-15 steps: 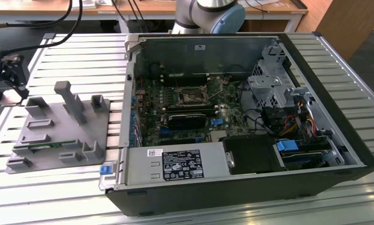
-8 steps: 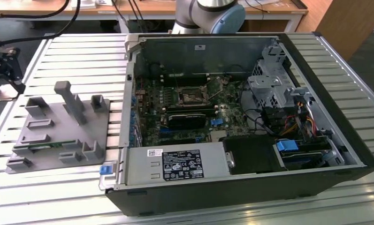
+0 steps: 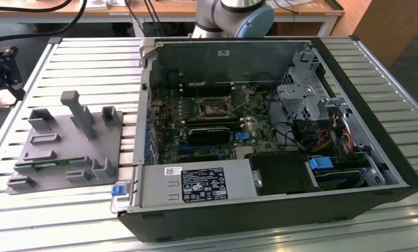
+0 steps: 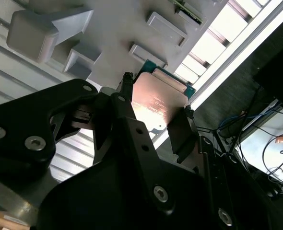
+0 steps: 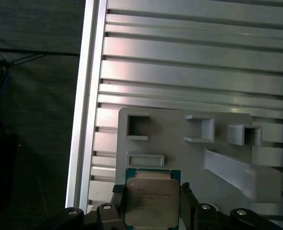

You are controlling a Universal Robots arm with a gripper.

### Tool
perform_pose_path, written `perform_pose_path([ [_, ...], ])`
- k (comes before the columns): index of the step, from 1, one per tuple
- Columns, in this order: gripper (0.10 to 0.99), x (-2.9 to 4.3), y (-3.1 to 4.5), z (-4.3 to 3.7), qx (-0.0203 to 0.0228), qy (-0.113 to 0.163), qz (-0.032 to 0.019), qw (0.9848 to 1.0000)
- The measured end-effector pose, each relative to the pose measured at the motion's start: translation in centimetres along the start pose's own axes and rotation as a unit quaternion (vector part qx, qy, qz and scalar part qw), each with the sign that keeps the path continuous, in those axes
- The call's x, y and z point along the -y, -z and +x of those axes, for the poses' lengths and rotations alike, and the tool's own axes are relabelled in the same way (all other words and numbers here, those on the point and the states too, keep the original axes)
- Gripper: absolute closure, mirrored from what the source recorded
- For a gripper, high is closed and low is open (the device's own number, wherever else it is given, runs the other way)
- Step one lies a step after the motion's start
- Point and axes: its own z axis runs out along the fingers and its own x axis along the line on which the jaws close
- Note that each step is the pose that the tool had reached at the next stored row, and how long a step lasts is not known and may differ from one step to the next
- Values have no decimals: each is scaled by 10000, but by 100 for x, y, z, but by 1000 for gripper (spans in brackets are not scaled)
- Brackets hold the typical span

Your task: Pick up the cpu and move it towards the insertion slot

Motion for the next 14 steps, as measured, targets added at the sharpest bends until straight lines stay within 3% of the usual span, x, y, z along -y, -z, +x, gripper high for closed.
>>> perform_pose_path([
  [14, 545, -29, 215, -3, -1, 0, 7, 10000],
])
